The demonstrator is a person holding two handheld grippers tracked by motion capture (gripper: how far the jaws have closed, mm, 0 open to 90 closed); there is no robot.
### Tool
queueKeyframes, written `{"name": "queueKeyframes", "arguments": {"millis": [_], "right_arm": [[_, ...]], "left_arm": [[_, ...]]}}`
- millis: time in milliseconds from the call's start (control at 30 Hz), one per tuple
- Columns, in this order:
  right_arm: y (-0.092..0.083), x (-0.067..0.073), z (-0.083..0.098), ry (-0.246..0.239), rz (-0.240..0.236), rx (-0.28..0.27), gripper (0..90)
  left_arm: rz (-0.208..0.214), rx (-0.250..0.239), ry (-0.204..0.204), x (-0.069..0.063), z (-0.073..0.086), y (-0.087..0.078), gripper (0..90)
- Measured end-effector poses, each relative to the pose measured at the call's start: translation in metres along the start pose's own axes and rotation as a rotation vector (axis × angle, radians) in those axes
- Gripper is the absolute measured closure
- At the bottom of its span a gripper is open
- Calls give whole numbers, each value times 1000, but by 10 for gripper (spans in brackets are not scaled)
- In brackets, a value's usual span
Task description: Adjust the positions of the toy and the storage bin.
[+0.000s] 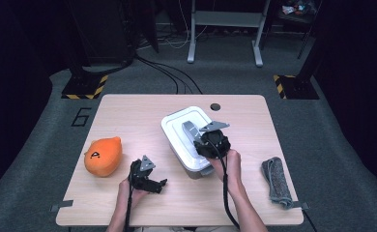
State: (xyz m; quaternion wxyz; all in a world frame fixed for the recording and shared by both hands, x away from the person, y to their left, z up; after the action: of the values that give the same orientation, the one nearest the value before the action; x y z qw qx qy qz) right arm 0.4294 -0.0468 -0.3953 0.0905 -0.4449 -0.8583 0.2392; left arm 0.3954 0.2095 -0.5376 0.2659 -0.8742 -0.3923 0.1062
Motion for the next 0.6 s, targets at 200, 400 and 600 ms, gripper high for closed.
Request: {"name": "queueKeyframes", "arguments": {"millis": [200, 400, 600], "right_arm": [[15, 1, -19, -38, 2, 0, 505], [26, 1, -27, -30, 18, 6, 564], [31, 1, -26, -27, 20, 21, 578]], "left_arm": [[2, 1, -6, 0, 0, 0, 14], [3, 0, -10, 0, 0, 0, 14], [-3, 0, -4, 0, 0, 0, 15]]}}
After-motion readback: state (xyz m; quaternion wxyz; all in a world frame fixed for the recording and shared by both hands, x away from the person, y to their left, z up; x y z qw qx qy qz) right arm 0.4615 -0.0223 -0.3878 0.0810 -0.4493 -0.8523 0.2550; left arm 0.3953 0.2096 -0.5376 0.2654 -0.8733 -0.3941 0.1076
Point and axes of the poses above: each handheld gripper's, and its own axes: y roughly forward along the jaws, z roughly out of its underside, x roughly to its left, the point moved 1 cm from there along y, roughly forward along the jaws, and after that the axes turned 11 degrees about -x, right-handed, at the moved point
